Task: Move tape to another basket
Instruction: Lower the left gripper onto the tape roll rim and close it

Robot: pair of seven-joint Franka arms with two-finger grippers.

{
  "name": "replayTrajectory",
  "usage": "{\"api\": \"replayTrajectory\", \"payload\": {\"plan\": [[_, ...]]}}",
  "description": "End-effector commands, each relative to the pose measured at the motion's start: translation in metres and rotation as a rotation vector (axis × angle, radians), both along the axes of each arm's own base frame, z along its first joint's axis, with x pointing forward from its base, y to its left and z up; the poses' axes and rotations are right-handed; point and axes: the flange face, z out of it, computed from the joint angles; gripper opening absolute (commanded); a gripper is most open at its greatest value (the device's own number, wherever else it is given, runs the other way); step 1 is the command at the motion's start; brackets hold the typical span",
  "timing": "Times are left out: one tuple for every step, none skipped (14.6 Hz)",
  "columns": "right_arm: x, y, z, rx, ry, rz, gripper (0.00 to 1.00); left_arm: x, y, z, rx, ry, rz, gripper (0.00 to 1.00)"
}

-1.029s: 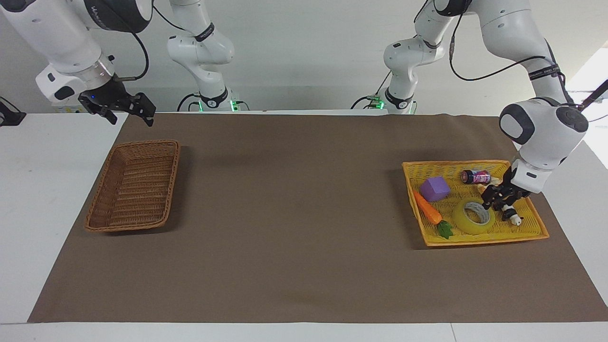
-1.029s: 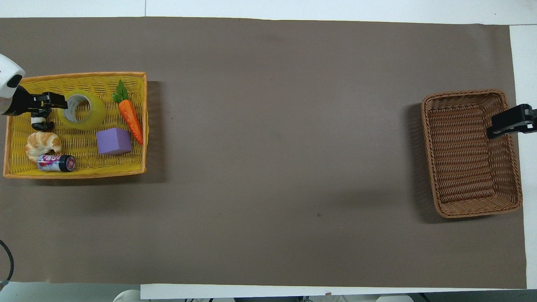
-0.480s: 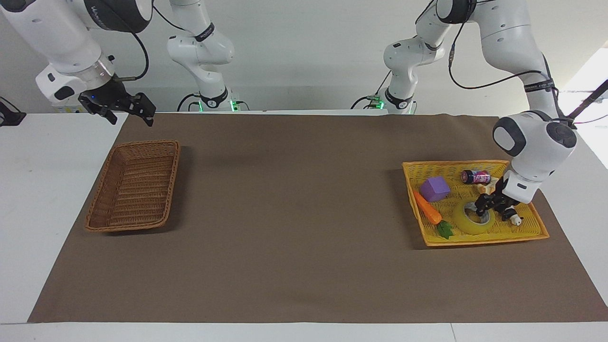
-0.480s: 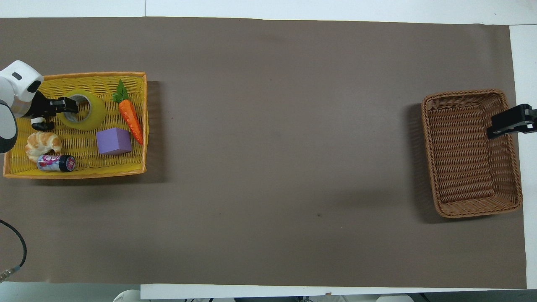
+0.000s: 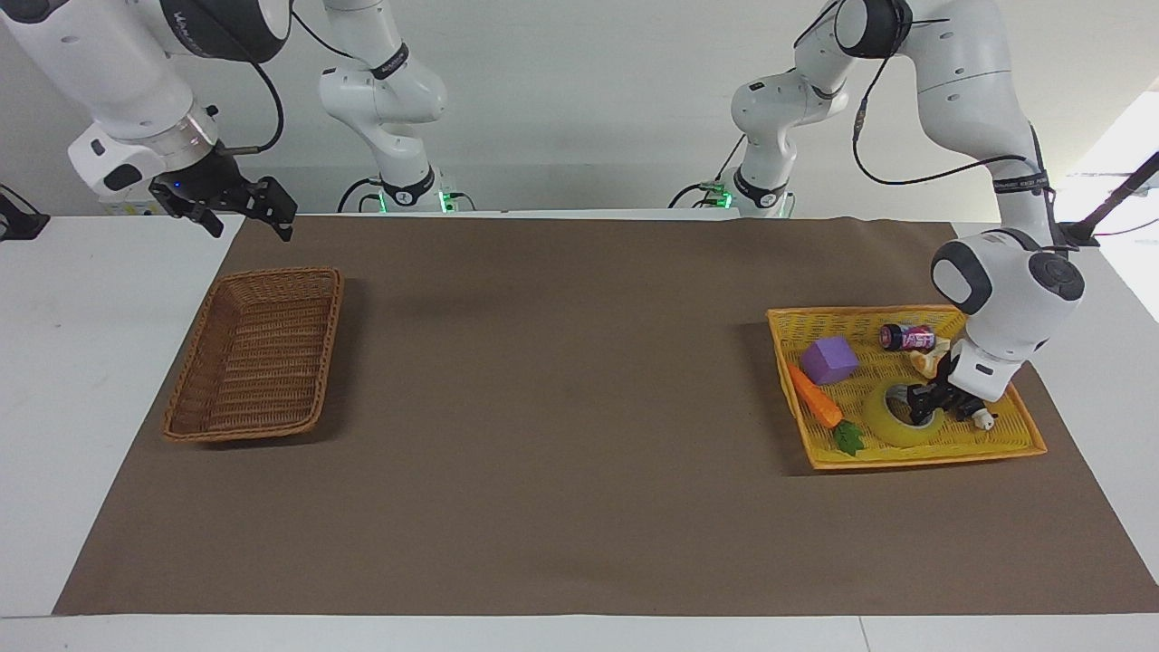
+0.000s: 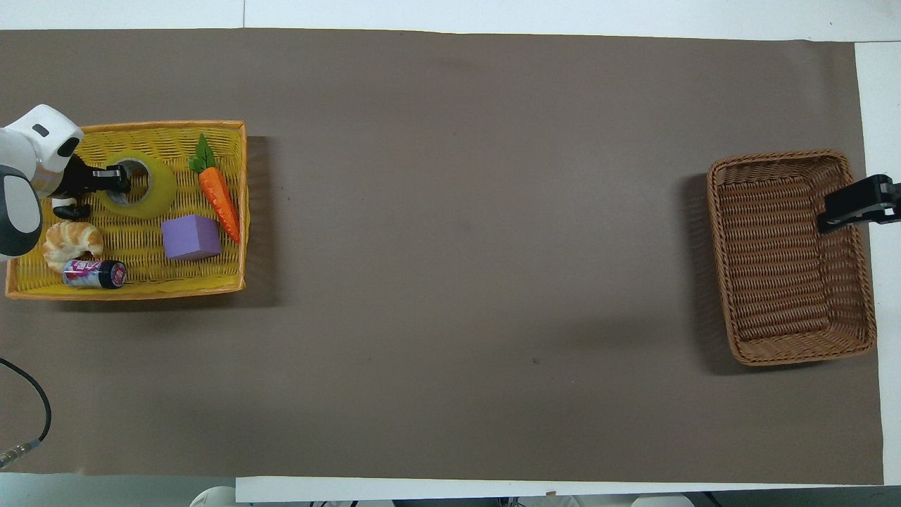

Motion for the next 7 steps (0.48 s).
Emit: {"api": "replayTrajectory", "payload": {"plan": [[-0.008, -0.001, 0.000, 0.022, 0.002, 0.013, 1.00, 0.010, -0.001, 0.024, -0.008, 0.001, -0.007, 0.00], [-0.008, -0.001, 0.000, 0.022, 0.002, 0.013, 1.00, 0.015, -0.001, 0.038, -0.016, 0.018, -0.008, 0.00], [-0.008, -0.001, 0.000, 0.022, 0.002, 0.013, 1.00, 0.020, -0.004, 0.059, -0.023, 0.040, -0.010, 0.00], [-0.008, -0.001, 0.000, 0.022, 0.002, 0.013, 1.00, 0.025, -0.009, 0.089, -0.036, 0.050, -0.012, 0.00], [-0.008, -0.001, 0.000, 0.022, 0.002, 0.013, 1.00, 0.027, -0.032, 0.134, -0.054, 0.053, -0.014, 0.00], [-0.008, -0.001, 0.000, 0.022, 0.002, 0.013, 1.00, 0.024, -0.057, 0.168, -0.071, 0.098, 0.020, 0.00], [-0.008, -0.001, 0.000, 0.022, 0.002, 0.013, 1.00, 0.020, -0.083, 0.190, -0.073, 0.116, 0.045, 0.00]]}}
